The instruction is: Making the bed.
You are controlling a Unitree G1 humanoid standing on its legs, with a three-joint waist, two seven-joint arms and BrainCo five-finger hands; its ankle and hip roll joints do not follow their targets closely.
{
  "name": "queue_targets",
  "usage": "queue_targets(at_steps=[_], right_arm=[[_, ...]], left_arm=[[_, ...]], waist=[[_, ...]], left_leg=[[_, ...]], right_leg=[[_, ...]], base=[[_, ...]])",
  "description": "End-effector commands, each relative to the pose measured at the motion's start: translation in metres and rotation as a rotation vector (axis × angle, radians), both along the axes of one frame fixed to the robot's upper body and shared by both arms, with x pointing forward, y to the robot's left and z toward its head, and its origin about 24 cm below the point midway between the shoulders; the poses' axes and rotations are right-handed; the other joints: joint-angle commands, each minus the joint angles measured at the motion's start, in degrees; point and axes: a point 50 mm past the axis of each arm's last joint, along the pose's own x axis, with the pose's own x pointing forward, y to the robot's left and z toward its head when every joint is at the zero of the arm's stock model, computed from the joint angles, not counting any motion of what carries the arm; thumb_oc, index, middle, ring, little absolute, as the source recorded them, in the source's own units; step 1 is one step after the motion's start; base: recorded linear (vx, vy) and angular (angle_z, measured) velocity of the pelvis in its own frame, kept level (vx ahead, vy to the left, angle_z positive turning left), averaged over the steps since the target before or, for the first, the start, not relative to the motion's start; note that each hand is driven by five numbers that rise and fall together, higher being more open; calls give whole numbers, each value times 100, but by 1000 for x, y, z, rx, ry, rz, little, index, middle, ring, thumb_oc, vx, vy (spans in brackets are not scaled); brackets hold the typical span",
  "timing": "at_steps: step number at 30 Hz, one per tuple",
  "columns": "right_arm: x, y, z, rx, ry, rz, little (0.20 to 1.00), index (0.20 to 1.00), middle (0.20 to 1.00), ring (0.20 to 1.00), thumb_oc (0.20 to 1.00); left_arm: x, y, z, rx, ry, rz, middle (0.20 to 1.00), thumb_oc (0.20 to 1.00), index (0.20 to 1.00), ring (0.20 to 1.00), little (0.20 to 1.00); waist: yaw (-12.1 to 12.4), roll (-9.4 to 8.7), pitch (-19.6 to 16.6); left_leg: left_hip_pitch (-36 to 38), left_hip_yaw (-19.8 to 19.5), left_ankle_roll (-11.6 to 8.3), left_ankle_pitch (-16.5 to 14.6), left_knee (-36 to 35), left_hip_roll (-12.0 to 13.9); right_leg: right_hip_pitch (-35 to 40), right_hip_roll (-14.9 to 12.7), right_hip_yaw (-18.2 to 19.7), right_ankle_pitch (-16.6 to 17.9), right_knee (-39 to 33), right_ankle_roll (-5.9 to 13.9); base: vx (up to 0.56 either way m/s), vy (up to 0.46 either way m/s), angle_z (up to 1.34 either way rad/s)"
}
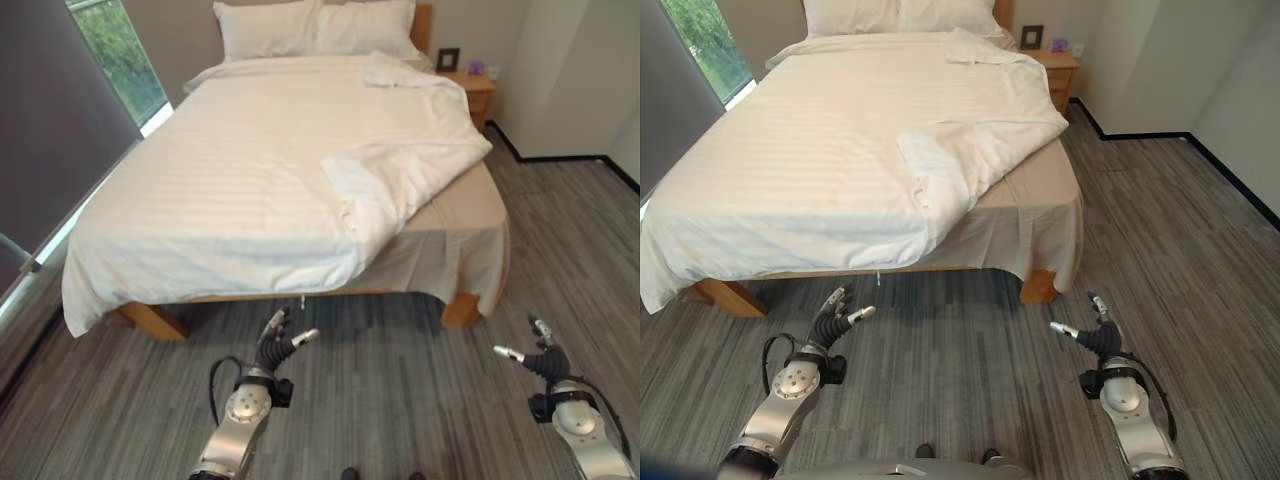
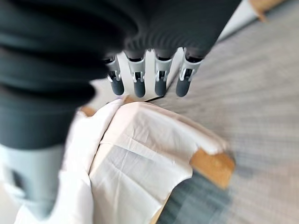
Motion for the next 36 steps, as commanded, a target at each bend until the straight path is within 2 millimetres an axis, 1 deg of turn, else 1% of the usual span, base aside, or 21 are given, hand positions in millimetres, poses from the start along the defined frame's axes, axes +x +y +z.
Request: queue_targets(at_steps=[1,10,11,12,14,15,17,19,20,22,24,25,26,28,29,30,31,32,33,34,36], right_arm=[[18,0,27,-90,-107,76,1000,1000,1000,1000,1000],[20,19,29,-18,-138,116,1000,1000,1000,1000,1000],[19,24,31,-2,-154,129,1000,1000,1000,1000,1000],[16,23,31,0,-159,127,1000,1000,1000,1000,1000],[13,21,31,-7,-161,120,1000,1000,1000,1000,1000],[12,20,31,-6,-160,120,1000,1000,1000,1000,1000],[11,20,27,-11,-140,113,1000,1000,1000,1000,1000],[14,23,27,-4,-139,123,1000,1000,1000,1000,1000],[14,24,27,0,-142,128,1000,1000,1000,1000,1000],[15,22,29,-30,-138,146,1000,1000,1000,1000,1000],[17,24,31,-37,-143,158,1000,1000,1000,1000,1000],[19,27,29,-46,-135,177,1000,1000,1000,1000,1000],[18,28,27,-45,-129,181,1000,1000,1000,1000,1000],[20,34,26,-49,-128,204,1000,1000,1000,1000,1000],[20,34,26,-49,-128,204,1000,1000,1000,1000,1000],[22,37,30,-56,-146,218,1000,1000,1000,1000,1000],[27,42,33,-68,-162,234,1000,1000,1000,1000,1000],[29,43,33,-66,-165,233,1000,1000,1000,1000,1000],[29,43,33,-66,-166,233,1000,1000,1000,1000,1000],[30,47,32,-43,-167,232,1000,1000,1000,1000,1000],[31,51,34,-12,-184,235,1000,1000,1000,1000,1000]], left_arm=[[11,6,20,11,-114,10,1000,1000,1000,1000,1000],[5,3,11,-30,-63,20,1000,1000,1000,1000,1000],[5,3,13,-52,-70,25,1000,1000,1000,1000,1000],[6,1,14,-59,-78,19,1000,1000,1000,1000,1000],[11,-5,17,-67,-89,-5,1000,1000,1000,1000,1000],[14,-9,21,-76,-105,-20,1000,1000,1000,1000,1000],[15,-15,22,-93,-118,-29,1000,1000,1000,1000,1000],[15,-17,24,-100,-132,-30,1000,1000,1000,1000,1000],[15,-17,24,-96,-131,-32,1000,1000,1000,1000,1000],[15,-20,22,-93,-126,-37,1000,1000,1000,1000,1000],[13,-21,19,-98,-114,-27,1000,1000,1000,1000,1000],[11,-22,18,-101,-111,-37,1000,1000,1000,1000,1000],[11,-23,17,-98,-109,-40,1000,1000,1000,1000,1000],[12,-23,18,-87,-107,-52,1000,1000,1000,1000,1000],[13,-23,18,-87,-108,-52,1000,1000,1000,1000,1000],[15,-24,22,-77,-122,-59,1000,1000,1000,1000,1000],[18,-26,25,-67,-137,-79,1000,1000,1000,1000,1000],[19,-27,26,-67,-142,-85,1000,1000,1000,1000,1000],[20,-27,27,-67,-142,-84,1000,1000,1000,1000,1000],[23,-27,28,-62,-144,-92,1000,1000,1000,1000,1000],[25,-25,30,-60,-152,-92,1000,1000,1000,1000,1000]], waist=[[79,-54,76],[77,-58,334],[152,-162,568],[200,-206,705],[303,-258,958],[301,-290,1019],[357,-237,1008],[430,-148,901],[442,-9,813],[445,47,706],[435,49,617],[442,-56,521],[455,-86,501],[390,-141,576],[405,-125,562],[329,-67,679],[183,156,817],[150,209,830],[130,192,843],[79,203,885],[30,189,889]], left_leg=[[70,24,-800,80,21,518],[242,31,-840,211,134,691],[-307,11,-855,247,1386,775],[-648,-85,-851,511,2101,873],[-1398,-309,-928,1107,3244,882],[-1641,-233,-900,1126,3378,856],[-2004,-128,-831,804,3115,536],[-2029,89,-762,671,2221,257],[-2006,263,-809,848,1330,242],[-1682,548,-800,1139,334,158],[-1455,505,-674,1062,105,118],[-1237,349,-519,1005,69,-39],[-1101,419,-444,934,23,-33],[-760,578,-232,606,21,-22],[-786,591,-233,619,21,0],[-533,688,-158,476,21,60],[-211,656,-95,304,21,243],[-115,648,-103,239,21,289],[-103,630,-103,232,21,268],[45,631,-201,122,21,322],[131,555,-326,69,21,395]], right_leg=[[159,-350,-246,64,-56,502],[235,-134,-153,-86,-52,327],[250,-102,-42,-97,-56,203],[323,-62,6,-140,-56,122],[373,-12,-17,-182,-56,-45],[388,-28,-11,-234,-56,-88],[483,-5,70,-379,-56,-80],[557,67,191,-499,-56,0],[570,215,260,-555,-56,60],[683,230,314,-642,-56,146],[819,223,296,-746,-56,200],[1037,128,254,-764,247,261],[929,113,282,-673,728,323],[179,-93,197,21,2401,850],[142,-75,212,39,2408,843],[-324,-285,115,625,3305,1192],[-915,-602,-199,679,4337,1133],[-1050,-805,-357,643,4344,1042],[-1040,-832,-370,613,4375,1044],[-1175,-1170,-624,325,3850,846],[-1194,-1208,-670,248,3017,762]], base=[[0,0,0],[20,-104,3],[-79,-269,-42],[-84,-372,-46],[-49,-285,-10],[38,-202,6],[197,-82,-7],[320,-22,-43],[398,-13,-62],[448,-3,-43],[424,-5,-22],[429,-4,-37],[541,-7,-56],[228,11,-56],[142,28,-48],[251,52,-20],[392,48,-11],[324,29,3],[376,-107,25],[351,-188,41],[324,-221,26]])
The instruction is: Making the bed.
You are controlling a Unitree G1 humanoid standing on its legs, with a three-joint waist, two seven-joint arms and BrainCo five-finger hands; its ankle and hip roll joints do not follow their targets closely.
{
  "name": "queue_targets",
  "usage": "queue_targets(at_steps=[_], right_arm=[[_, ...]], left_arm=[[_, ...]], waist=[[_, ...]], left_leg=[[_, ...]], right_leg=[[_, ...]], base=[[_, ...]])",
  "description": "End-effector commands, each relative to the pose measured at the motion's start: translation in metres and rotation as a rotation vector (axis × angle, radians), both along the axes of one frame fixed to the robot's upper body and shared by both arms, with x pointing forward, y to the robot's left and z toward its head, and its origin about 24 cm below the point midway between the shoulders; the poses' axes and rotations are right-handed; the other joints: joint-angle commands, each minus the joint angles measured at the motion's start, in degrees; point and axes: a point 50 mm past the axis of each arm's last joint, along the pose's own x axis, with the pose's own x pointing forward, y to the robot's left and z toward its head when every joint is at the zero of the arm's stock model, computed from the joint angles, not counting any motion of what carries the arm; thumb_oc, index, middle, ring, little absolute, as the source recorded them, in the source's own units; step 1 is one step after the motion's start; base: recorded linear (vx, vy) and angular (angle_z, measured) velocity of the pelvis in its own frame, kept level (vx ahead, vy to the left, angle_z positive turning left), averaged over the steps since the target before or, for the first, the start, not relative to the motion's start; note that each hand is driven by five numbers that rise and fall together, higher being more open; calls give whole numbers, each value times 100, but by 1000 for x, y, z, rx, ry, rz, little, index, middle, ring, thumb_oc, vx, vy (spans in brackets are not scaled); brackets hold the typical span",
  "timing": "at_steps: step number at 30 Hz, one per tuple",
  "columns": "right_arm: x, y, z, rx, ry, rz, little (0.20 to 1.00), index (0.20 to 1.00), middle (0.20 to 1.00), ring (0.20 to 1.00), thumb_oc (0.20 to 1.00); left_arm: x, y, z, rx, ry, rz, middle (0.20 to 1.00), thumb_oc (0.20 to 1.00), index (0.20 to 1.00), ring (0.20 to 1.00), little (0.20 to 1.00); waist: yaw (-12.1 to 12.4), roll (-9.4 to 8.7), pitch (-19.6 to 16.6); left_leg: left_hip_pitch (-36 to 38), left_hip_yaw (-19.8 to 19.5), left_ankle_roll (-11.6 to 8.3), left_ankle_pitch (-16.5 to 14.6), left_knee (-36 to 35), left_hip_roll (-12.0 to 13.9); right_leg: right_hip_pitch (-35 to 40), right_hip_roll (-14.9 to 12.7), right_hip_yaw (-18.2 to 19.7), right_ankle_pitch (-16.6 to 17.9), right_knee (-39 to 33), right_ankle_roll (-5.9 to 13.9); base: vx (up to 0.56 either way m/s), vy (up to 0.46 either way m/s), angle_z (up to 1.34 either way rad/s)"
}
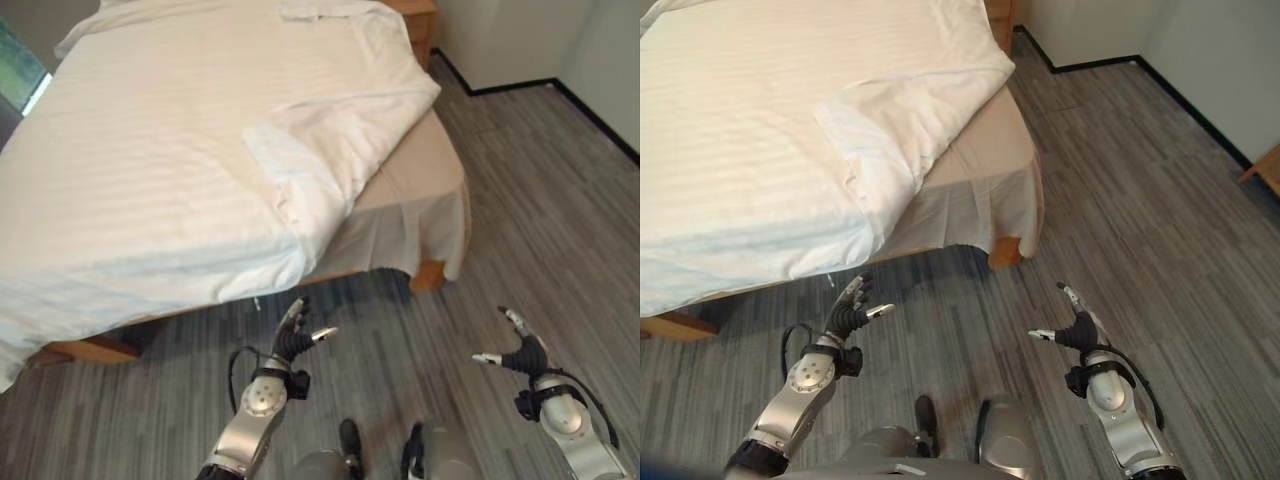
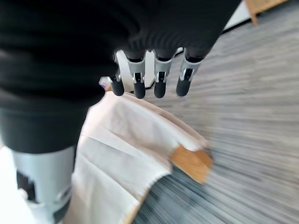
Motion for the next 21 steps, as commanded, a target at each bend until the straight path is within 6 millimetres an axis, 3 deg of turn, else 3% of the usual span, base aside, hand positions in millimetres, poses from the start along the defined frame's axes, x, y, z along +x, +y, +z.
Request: queue_targets(at_steps=[1,2,3,4,5,6,8,10,12,13,15,16,17,18,19,20,21], right_arm=[[21,11,30,29,-164,47,1000,1000,1000,1000,1000],[23,19,30,65,-174,56,1000,1000,1000,1000,1000],[23,22,29,77,-176,59,1000,1000,1000,1000,1000],[23,22,29,77,-176,59,1000,1000,1000,1000,1000],[22,26,29,73,-175,73,1000,1000,1000,1000,1000],[22,26,29,73,-174,73,1000,1000,1000,1000,1000],[20,30,27,54,-164,92,1000,1000,1000,1000,1000],[16,29,20,50,-131,95,1000,1000,1000,1000,1000],[13,25,16,34,-101,98,1000,1000,1000,1000,1000],[13,23,15,34,-91,96,1000,1000,1000,1000,1000],[11,18,15,37,-77,96,1000,1000,1000,1000,1000],[11,18,15,37,-77,96,1000,1000,1000,1000,1000],[9,12,15,16,-64,85,1000,1000,1000,1000,1000],[9,11,15,16,-62,83,1000,1000,1000,1000,1000],[9,11,15,16,-64,83,1000,1000,1000,1000,1000],[8,9,14,13,-54,77,1000,1000,1000,1000,1000],[4,5,11,12,-31,61,1000,1000,1000,1000,1000]], left_arm=[[8,7,19,-18,-103,21,1000,1000,1000,1000,1000],[8,8,18,-19,-100,31,1000,1000,1000,1000,1000],[8,8,17,-17,-94,35,1000,1000,1000,1000,1000],[8,8,17,-17,-94,35,1000,1000,1000,1000,1000],[9,10,17,-17,-99,49,1000,1000,1000,1000,1000],[9,10,17,-17,-98,49,1000,1000,1000,1000,1000],[9,17,18,6,-112,82,1000,1000,1000,1000,1000],[7,19,16,12,-109,101,1000,1000,1000,1000,1000],[7,20,14,-12,-102,124,1000,1000,1000,1000,1000],[7,19,13,-27,-96,131,1000,1000,1000,1000,1000],[10,20,18,-38,-118,144,1000,1000,1000,1000,1000],[10,20,18,-38,-118,144,1000,1000,1000,1000,1000],[12,17,21,-64,-123,129,1000,1000,1000,1000,1000],[14,16,24,-68,-132,128,1000,1000,1000,1000,1000],[15,16,24,-68,-134,129,1000,1000,1000,1000,1000],[15,15,25,-70,-136,127,1000,1000,1000,1000,1000],[15,11,26,-93,-142,120,1000,1000,1000,1000,1000]], waist=[[51,21,2],[6,-16,-49],[-25,-41,-86],[-25,-39,-87],[-53,-101,-178],[-51,-93,-179],[-27,-121,-285],[-37,-142,-359],[-45,-43,-420],[-53,6,-377],[-29,-58,-240],[-36,-59,-247],[38,-191,-14],[16,-228,10],[17,-244,36],[4,-265,51],[59,-296,45]], left_leg=[[-288,130,-518,291,-100,175],[-212,55,-654,191,-100,229],[-166,-22,-735,135,-100,271],[-167,-22,-736,135,-100,274],[-93,-140,-869,49,-100,340],[-79,-136,-874,35,-100,351],[159,-206,-1064,-79,-100,523],[332,-311,-1158,-136,-100,640],[433,-369,-1234,194,37,852],[282,-480,-1253,316,499,954],[-375,-665,-1244,861,2011,1077],[-388,-672,-1243,861,2016,1076],[-896,-471,-1144,1062,3031,1160],[-996,-221,-1194,964,3183,1257],[-1036,-153,-1123,1018,3204,1264],[-1097,25,-1207,886,3128,1353],[-1356,245,-1129,698,2709,1043]], right_leg=[[972,205,-10,1047,-1503,-60],[1001,367,241,996,-2789,-105],[1059,505,488,1119,-3556,-99],[1066,509,485,1128,-3571,-100],[1015,424,864,1463,-4406,34],[1068,442,855,1508,-4493,37],[843,189,886,1785,-4553,210],[1050,253,859,1758,-4552,158],[1193,391,840,1729,-4536,44],[1357,498,806,1623,-4552,-62],[1646,564,629,1456,-4553,-313],[1640,562,622,1457,-4553,-313],[1945,607,542,1218,-4553,-559],[2051,644,480,1084,-4553,-586],[2014,628,451,1155,-4553,-624],[2133,683,445,1016,-4553,-628],[2269,675,386,942,-4553,-634]], base=[[308,-300,15],[341,-334,15],[340,-333,19],[365,-331,12],[246,-211,22],[353,-310,51],[378,-375,49],[390,-401,29],[297,-329,21],[209,-360,17],[123,-377,19],[124,-499,18],[194,-451,25],[138,-452,26],[177,-224,35],[241,-192,35],[413,-221,31]])
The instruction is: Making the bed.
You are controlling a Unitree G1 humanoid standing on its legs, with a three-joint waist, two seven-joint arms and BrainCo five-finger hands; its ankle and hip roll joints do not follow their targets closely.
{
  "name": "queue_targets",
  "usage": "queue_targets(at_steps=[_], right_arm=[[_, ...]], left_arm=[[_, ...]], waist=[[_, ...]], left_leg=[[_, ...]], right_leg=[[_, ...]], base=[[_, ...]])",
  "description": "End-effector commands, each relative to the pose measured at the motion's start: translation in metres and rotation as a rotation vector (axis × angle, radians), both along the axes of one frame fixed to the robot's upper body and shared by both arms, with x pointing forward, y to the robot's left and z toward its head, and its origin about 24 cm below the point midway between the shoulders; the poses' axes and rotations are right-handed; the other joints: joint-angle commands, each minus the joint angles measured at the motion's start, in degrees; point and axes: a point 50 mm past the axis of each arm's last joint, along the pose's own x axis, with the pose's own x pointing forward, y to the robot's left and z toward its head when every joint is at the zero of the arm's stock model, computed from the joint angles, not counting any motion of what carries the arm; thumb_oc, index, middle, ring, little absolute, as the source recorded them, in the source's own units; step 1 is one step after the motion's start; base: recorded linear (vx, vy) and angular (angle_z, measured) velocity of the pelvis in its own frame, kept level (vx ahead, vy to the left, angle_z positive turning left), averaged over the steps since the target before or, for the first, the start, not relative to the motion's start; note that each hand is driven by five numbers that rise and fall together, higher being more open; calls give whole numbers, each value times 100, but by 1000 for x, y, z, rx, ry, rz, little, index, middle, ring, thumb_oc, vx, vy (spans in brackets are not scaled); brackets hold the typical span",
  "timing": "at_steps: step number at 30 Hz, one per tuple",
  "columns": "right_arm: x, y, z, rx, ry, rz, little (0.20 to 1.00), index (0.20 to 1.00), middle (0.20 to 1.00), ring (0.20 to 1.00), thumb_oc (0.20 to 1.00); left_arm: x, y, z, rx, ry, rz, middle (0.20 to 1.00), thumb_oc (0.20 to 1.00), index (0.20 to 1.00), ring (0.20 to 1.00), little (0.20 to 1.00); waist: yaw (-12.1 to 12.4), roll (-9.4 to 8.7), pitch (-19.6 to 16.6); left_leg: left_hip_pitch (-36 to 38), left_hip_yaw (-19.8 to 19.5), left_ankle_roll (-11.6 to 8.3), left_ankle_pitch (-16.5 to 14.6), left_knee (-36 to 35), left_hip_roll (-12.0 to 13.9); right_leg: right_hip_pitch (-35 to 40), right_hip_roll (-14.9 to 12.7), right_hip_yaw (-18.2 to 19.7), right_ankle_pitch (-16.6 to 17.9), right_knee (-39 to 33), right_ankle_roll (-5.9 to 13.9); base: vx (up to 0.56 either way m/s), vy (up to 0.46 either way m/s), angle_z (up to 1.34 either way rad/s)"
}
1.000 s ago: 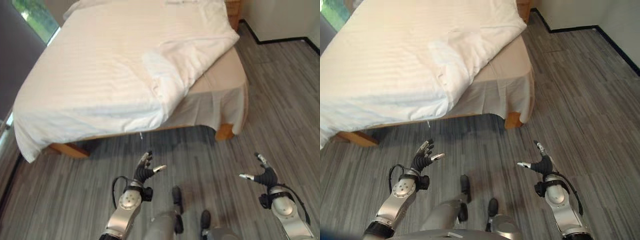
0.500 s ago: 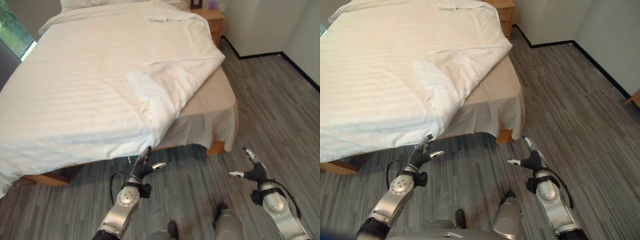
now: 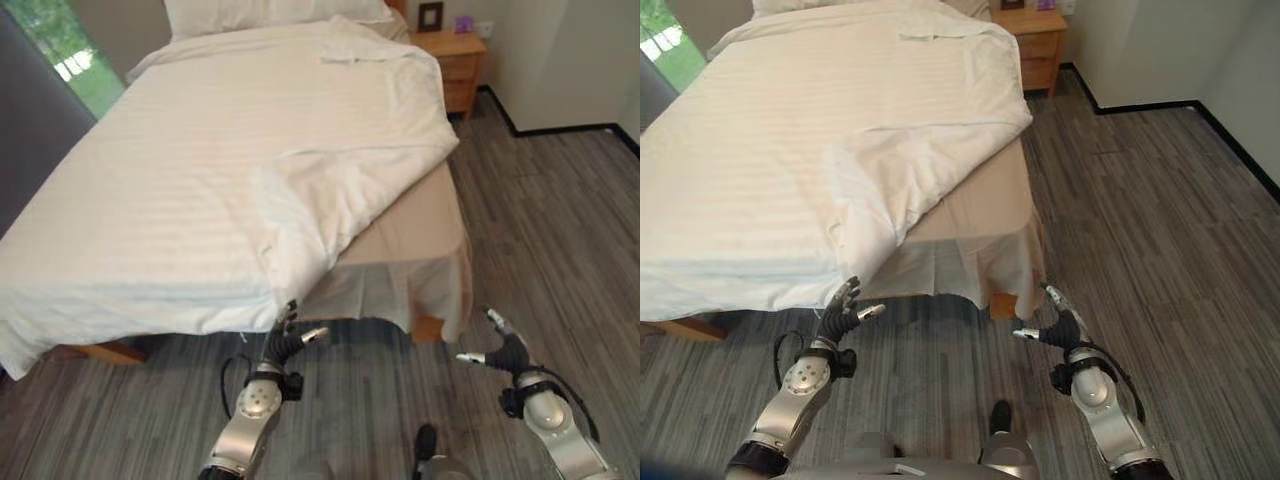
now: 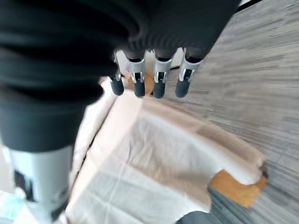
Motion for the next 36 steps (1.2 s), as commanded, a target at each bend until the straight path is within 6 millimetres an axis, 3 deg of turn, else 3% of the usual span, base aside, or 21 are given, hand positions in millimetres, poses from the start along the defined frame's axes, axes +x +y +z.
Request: queue_targets(at_steps=[1,3,5,6,7,9,10,11,12,13,14,15,16,19,21,22,23,25,29,31,36], right_arm=[[7,-3,19,-1,-72,30,1000,1000,1000,1000,1000],[5,-1,15,20,-56,24,1000,1000,1000,1000,1000],[3,-1,11,18,-39,23,1000,1000,1000,1000,1000],[4,-2,10,-7,-34,33,1000,1000,1000,1000,1000],[3,-2,10,-7,-33,33,1000,1000,1000,1000,1000],[8,3,11,-21,-36,53,1000,1000,1000,1000,1000],[8,3,11,-21,-36,53,1000,1000,1000,1000,1000],[6,8,8,-1,-34,55,1000,1000,1000,1000,1000],[6,8,8,-1,-34,55,1000,1000,1000,1000,1000],[4,12,1,-53,-12,75,1000,1000,1000,1000,1000],[5,15,1,-45,-14,79,1000,1000,1000,1000,1000],[7,19,2,-14,-27,70,1000,1000,1000,1000,1000],[7,20,2,0,-30,63,1000,1000,1000,1000,1000],[7,21,2,6,-36,55,1000,1000,1000,1000,1000],[-1,22,-4,45,-14,27,1000,1000,1000,1000,1000],[0,22,-4,46,-15,27,1000,1000,1000,1000,1000],[-10,21,-11,60,16,8,1000,1000,1000,1000,1000],[-20,23,-20,65,56,6,1000,1000,1000,1000,1000],[-29,19,-19,49,67,23,1000,1000,1000,1000,1000],[-48,10,-27,36,135,30,1000,1000,1000,1000,1000],[-59,8,-32,27,188,60,1000,1000,1000,1000,1000]], left_arm=[[14,3,35,-44,-171,-3,1000,1000,1000,1000,1000],[12,-1,32,-61,-155,-14,1000,1000,1000,1000,1000],[10,-3,30,-61,-146,-21,1000,1000,1000,1000,1000],[9,-7,27,-71,-132,-31,1000,1000,1000,1000,1000],[8,-8,27,-71,-131,-31,1000,1000,1000,1000,1000],[5,-7,31,-118,-145,-10,1000,1000,1000,1000,1000],[5,-7,31,-118,-145,-10,1000,1000,1000,1000,1000],[3,-6,32,-106,-141,-25,1000,1000,1000,1000,1000],[3,-6,32,-106,-141,-25,1000,1000,1000,1000,1000],[5,-7,36,-80,-154,-31,1000,1000,1000,1000,1000],[8,-7,38,-66,-163,-38,1000,1000,1000,1000,1000],[13,-6,46,-30,-200,-38,1000,1000,1000,1000,1000],[16,-6,51,-11,-229,-40,1000,1000,1000,1000,1000],[28,-6,67,42,-296,-50,1000,1000,1000,1000,1000],[44,-2,93,158,-416,-15,1000,1000,1000,1000,1000],[44,-2,93,159,-416,-15,1000,1000,1000,1000,1000],[54,3,106,279,-476,29,1000,1000,1000,1000,1000],[59,11,116,388,-518,71,1000,1000,1000,1000,1000],[76,23,135,564,-586,172,1000,1000,1000,1000,1000],[91,51,153,753,-589,304,1000,1000,1000,1000,1000],[105,75,154,871,-500,403,1000,1000,1000,1000,1000]], waist=[[67,44,180],[123,115,92],[129,175,16],[160,298,-64],[145,285,-62],[287,300,-210],[292,308,-215],[334,204,-236],[350,216,-253],[276,153,-86],[191,227,-7],[91,223,83],[55,270,109],[-37,212,135],[-214,78,81],[-219,85,81],[-316,-39,-30],[-257,-64,-198],[-422,-23,-381],[-604,49,-509],[-739,88,-541]], left_leg=[[16,419,181,-78,-1158,-497],[45,639,234,29,-2479,-829],[131,740,151,227,-3136,-867],[54,911,191,540,-3699,-834],[68,900,192,530,-3700,-858],[173,380,278,562,-3694,-1005],[165,383,282,573,-3700,-996],[341,247,503,370,-3716,-1098],[318,259,507,379,-3716,-1084],[746,318,822,24,-3716,-1260],[858,277,842,-10,-3716,-1188],[963,233,846,-76,-3716,-1161],[1046,185,860,-122,-3716,-1140],[1150,107,791,-202,-3716,-1186],[1285,-47,595,-410,-3716,-1160],[1275,-54,593,-396,-3716,-1150],[1306,-109,529,-527,-3716,-1154],[1358,-57,507,-566,-3716,-1166],[1362,19,425,-600,-3716,-1130],[1340,128,346,-635,-3716,-1081],[1263,272,284,-620,-3716,-1026]], right_leg=[[344,-338,301,-149,-64,543],[481,-255,287,-266,-64,678],[593,-197,308,-416,-64,744],[745,-123,212,-467,-64,776],[767,-143,195,-485,-64,786],[1106,-217,279,-774,297,875],[1085,-211,287,-773,313,873],[834,-364,352,-626,1671,966],[794,-356,371,-618,1688,964],[-97,-705,702,614,3435,1375],[-427,-661,813,743,3799,1364],[-872,-555,1064,618,4134,1291],[-1075,-560,1006,566,4155,1194],[-1082,-623,875,320,3448,1056],[-843,-621,932,94,1533,1055],[-822,-607,916,137,1475,1048],[-492,-467,1258,78,630,1079],[-281,-670,1011,266,636,1206],[-115,-624,896,443,207,1233],[-37,-617,863,405,-64,1230],[-176,-599,963,412,-64,1246]], base=[[432,-135,24],[424,-6,22],[378,40,5],[255,48,2],[549,88,20],[530,83,8],[464,111,-22],[241,71,-37],[389,194,-40],[197,155,-50],[287,162,-44],[236,66,-20],[287,22,36],[271,-67,41],[307,-163,57],[269,-151,68],[261,-108,41],[321,-97,78],[222,-39,9],[241,-10,-12],[94,1,-19]])
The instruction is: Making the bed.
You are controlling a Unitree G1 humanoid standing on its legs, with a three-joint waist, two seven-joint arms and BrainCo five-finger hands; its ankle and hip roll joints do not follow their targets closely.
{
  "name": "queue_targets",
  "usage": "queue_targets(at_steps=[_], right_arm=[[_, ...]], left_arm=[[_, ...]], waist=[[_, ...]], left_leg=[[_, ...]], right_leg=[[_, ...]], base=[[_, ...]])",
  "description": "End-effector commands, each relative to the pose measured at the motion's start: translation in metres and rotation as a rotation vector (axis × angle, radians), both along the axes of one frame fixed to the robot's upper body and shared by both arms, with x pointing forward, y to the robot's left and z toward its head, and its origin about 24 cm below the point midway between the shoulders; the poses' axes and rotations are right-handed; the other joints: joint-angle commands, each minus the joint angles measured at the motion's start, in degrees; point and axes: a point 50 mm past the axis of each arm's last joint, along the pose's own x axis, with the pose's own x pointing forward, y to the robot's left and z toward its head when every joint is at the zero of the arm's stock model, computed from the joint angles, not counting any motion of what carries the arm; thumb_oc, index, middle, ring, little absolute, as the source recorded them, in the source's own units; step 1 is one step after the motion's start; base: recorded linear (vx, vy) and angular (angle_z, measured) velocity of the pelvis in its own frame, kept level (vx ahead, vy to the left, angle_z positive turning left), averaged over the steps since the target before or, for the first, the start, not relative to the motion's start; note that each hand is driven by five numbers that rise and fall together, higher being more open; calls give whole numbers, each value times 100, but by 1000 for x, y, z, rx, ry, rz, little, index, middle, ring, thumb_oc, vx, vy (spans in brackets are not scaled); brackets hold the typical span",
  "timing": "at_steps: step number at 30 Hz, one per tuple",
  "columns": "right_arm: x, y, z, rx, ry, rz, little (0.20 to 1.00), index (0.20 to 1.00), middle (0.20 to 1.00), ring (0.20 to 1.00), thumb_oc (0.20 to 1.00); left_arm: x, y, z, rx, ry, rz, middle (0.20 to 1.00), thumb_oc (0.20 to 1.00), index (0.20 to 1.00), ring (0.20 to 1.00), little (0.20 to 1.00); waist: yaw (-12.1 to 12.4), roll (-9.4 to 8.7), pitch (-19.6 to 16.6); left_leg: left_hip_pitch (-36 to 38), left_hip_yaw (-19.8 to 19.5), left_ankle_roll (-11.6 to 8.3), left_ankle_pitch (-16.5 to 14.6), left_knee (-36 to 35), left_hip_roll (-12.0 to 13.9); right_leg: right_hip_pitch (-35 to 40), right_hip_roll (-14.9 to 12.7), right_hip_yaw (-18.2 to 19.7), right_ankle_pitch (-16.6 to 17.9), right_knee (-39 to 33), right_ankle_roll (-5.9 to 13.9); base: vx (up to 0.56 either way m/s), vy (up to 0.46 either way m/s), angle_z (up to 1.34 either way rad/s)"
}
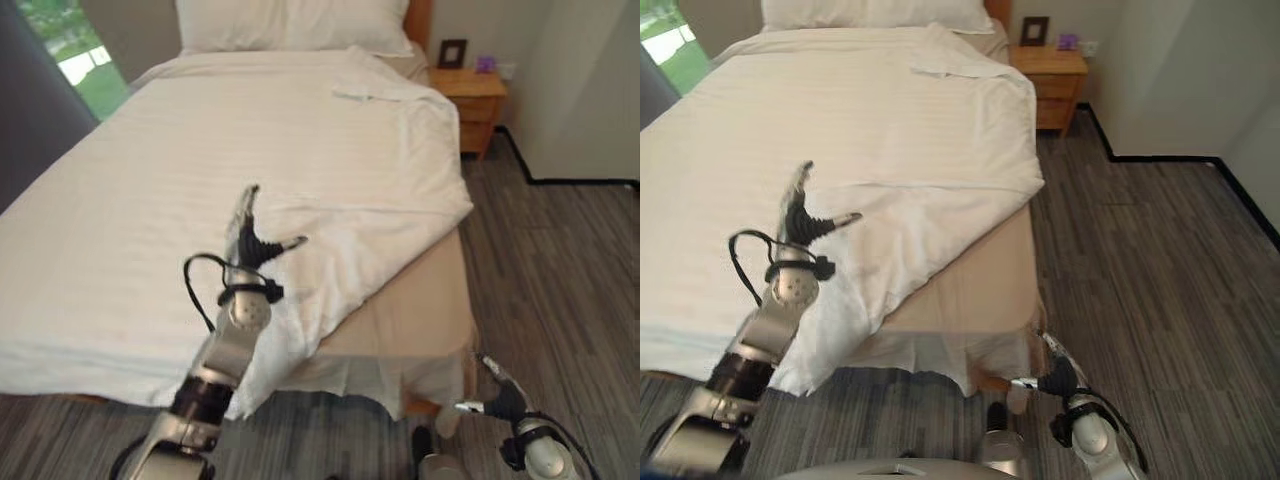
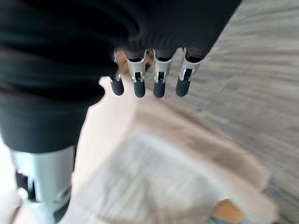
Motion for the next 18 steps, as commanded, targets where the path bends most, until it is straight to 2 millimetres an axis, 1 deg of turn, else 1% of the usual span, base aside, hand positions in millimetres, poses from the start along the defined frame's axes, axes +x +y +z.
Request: queue_targets(at_steps=[1,2,3,4,5,6,7,8,9,10,11,13,14,15,16,17,18], right_arm=[[-7,10,6,48,-21,87,1000,1000,1000,1000,1000],[-10,12,4,49,-5,104,1000,1000,1000,1000,1000],[-9,12,4,50,-7,104,1000,1000,1000,1000,1000],[-11,11,1,21,8,131,1000,1000,1000,1000,1000],[-11,11,1,22,5,130,1000,1000,1000,1000,1000],[-10,11,1,2,4,161,1000,1000,1000,1000,1000],[-12,10,0,7,12,163,1000,1000,1000,1000,1000],[-13,10,-1,6,16,173,1000,1000,1000,1000,1000],[-17,13,-4,20,28,178,1000,1000,1000,1000,1000],[-16,13,-4,21,27,177,1000,1000,1000,1000,1000],[-20,17,-7,53,41,177,1000,1000,1000,1000,1000],[-21,21,-8,80,42,190,1000,1000,1000,1000,1000],[-21,21,-8,80,42,190,1000,1000,1000,1000,1000],[-19,24,-7,101,38,209,1000,1000,1000,1000,1000],[-18,27,-6,116,31,221,1000,1000,1000,1000,1000],[-16,28,-6,133,25,225,1000,1000,1000,1000,1000],[-16,29,-5,142,25,234,1000,1000,1000,1000,1000]], left_arm=[[15,45,17,216,14,244,1000,1000,1000,1000,1000],[16,55,14,245,51,309,1000,1000,1000,1000,1000],[17,55,14,246,48,309,1000,1000,1000,1000,1000],[20,74,15,302,104,403,1000,1000,1000,1000,1000],[21,74,16,302,100,403,1000,1000,1000,1000,1000],[20,105,29,397,159,533,1000,1000,1000,1000,1000],[19,115,28,423,198,567,1000,1000,1000,1000,1000],[19,124,38,476,205,609,1000,1000,1000,1000,1000],[18,131,43,503,214,631,1000,1000,1000,1000,1000],[18,131,43,503,213,631,1000,1000,1000,1000,1000],[15,142,50,518,225,677,1000,1000,1000,1000,1000],[16,148,62,525,216,704,1000,1000,1000,1000,1000],[16,148,62,525,216,704,1000,1000,1000,1000,1000],[14,156,72,524,208,740,1000,1000,1000,1000,1000],[13,159,78,533,197,748,1000,1000,1000,1000,1000],[10,166,79,489,206,773,805,805,805,805,805],[8,170,78,462,224,782,805,805,805,805,805]], waist=[[-123,-139,-137],[-180,-134,-127],[-167,-135,-138],[-258,-117,-84],[-240,-124,-106],[-316,-123,-63],[-341,-129,-44],[-370,-145,-27],[-376,-159,-32],[-370,-163,-40],[-392,-199,-24],[-404,-234,29],[-403,-235,27],[-396,-264,96],[-381,-282,118],[-373,-311,142],[-377,-323,167]], left_leg=[[-564,451,-367,226,34,32],[-605,500,-384,240,34,45],[-623,513,-385,241,34,46],[-737,596,-408,262,34,78],[-788,609,-407,289,34,77],[-1003,724,-428,345,34,119],[-1080,756,-435,349,34,134],[-1200,790,-442,379,34,160],[-1279,821,-449,397,34,178],[-1291,824,-449,398,34,178],[-1468,854,-467,440,34,205],[-1648,837,-471,487,34,213],[-1649,837,-471,487,34,212],[-1821,810,-473,527,34,223],[-1903,808,-476,537,34,229],[-2031,801,-488,579,34,242],[-2142,808,-502,606,34,257]], right_leg=[[130,-598,-128,-259,75,511],[67,-588,-83,-236,75,521],[42,-586,-70,-231,75,520],[-131,-565,3,-195,75,552],[-191,-565,20,-168,75,544],[-492,-530,116,-91,75,572],[-593,-517,128,-77,75,591],[-743,-505,147,-48,75,614],[-841,-492,159,-25,75,620],[-855,-492,163,-23,75,620],[-1048,-480,176,19,75,633],[-1208,-502,161,65,75,644],[-1210,-502,161,66,75,644],[-1348,-515,133,81,75,657],[-1430,-523,113,89,75,665],[-1558,-524,85,116,75,678],[-1671,-526,67,148,75,691]], base=[[115,1,-20],[81,0,-25],[15,15,-40],[-19,13,-52],[-54,29,-67],[-48,19,-62],[-38,19,-57],[-13,0,-34],[-10,-6,-27],[15,4,-21],[21,13,-15],[11,9,-12],[0,0,0],[-21,8,9],[-48,5,7],[-53,4,-2],[-61,-9,-5]])
